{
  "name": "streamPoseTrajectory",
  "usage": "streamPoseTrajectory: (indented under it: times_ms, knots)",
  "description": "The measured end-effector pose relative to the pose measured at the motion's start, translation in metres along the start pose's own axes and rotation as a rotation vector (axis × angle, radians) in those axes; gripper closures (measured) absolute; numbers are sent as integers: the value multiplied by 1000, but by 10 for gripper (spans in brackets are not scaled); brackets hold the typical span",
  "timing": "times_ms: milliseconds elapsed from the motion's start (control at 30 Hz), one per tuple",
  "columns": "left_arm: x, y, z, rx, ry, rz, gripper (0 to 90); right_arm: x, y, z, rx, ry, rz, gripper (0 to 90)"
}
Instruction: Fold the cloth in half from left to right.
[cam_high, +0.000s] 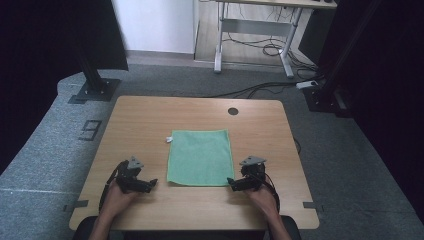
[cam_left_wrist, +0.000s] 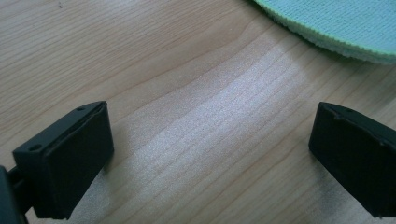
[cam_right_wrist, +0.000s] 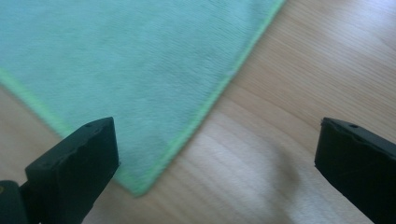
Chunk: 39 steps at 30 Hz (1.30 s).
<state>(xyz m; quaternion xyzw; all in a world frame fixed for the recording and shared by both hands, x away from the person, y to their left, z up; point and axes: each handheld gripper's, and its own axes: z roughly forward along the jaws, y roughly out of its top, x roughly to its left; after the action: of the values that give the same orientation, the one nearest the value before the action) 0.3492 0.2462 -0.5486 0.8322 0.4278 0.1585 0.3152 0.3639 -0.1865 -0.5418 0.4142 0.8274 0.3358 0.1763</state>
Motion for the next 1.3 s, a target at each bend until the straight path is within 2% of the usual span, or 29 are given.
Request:
streamPoseTrajectory:
  times_ms: [67, 133, 200, 333, 467, 500, 533, 567, 633, 667, 733, 933, 1100, 1133, 1200, 1233, 1267, 1300]
  knots:
    - [0, 0, 0, 0, 1, -1, 0, -2, 0, 2, 4, -11, 5, 0]
    - [0, 0, 0, 0, 2, -2, 0, -6, -3, 7, 34, -41, 12, 0]
    - [0, 0, 0, 0, 2, -3, 0, -7, -4, 8, 37, -32, 18, 0]
    - [0, 0, 0, 0, 2, -3, 0, -12, -3, 5, 44, -75, -18, 1]
    - [-1, 1, 1, 0, 3, -4, 0, -27, -5, 1, 58, -122, 0, 5]
    - [-1, 1, 1, 0, 3, -4, 0, -27, -5, 1, 58, -122, 0, 5]
    - [-1, 2, 1, 0, 3, -5, 0, -36, -7, -1, 65, -136, 17, 5]
    - [-1, 2, 1, 0, 3, -5, 0, -36, -7, -1, 65, -136, 17, 5]
    - [-2, 3, 3, 1, 5, -8, 0, -50, -8, -3, 74, -172, 37, 7]
    - [-2, 3, 3, 1, 5, -8, 0, -50, -8, -3, 74, -172, 37, 7]
    - [-2, 6, 4, 6, 5, -8, 0, -57, -11, -4, 67, -169, 68, 10]
    - [1, 13, 7, 10, -6, -24, 13, -58, -14, -4, 50, -159, 91, 19]
    - [10, 33, 11, -17, -18, -40, 14, -62, -19, -4, 23, -132, 149, 19]
    - [10, 33, 11, -17, -18, -40, 14, -62, -19, -4, 23, -132, 149, 19]
    - [16, 49, 17, -41, -23, -53, 14, -63, -22, -3, 9, -126, 166, 10]
    - [16, 49, 17, -41, -23, -53, 14, -63, -22, -3, 7, -126, 167, 9]
    - [17, 54, 19, -43, -18, -50, 14, -63, -22, -3, 7, -126, 167, 9]
    - [18, 66, 23, -42, -4, -31, 15, -63, -23, -3, 2, -128, 167, 0]
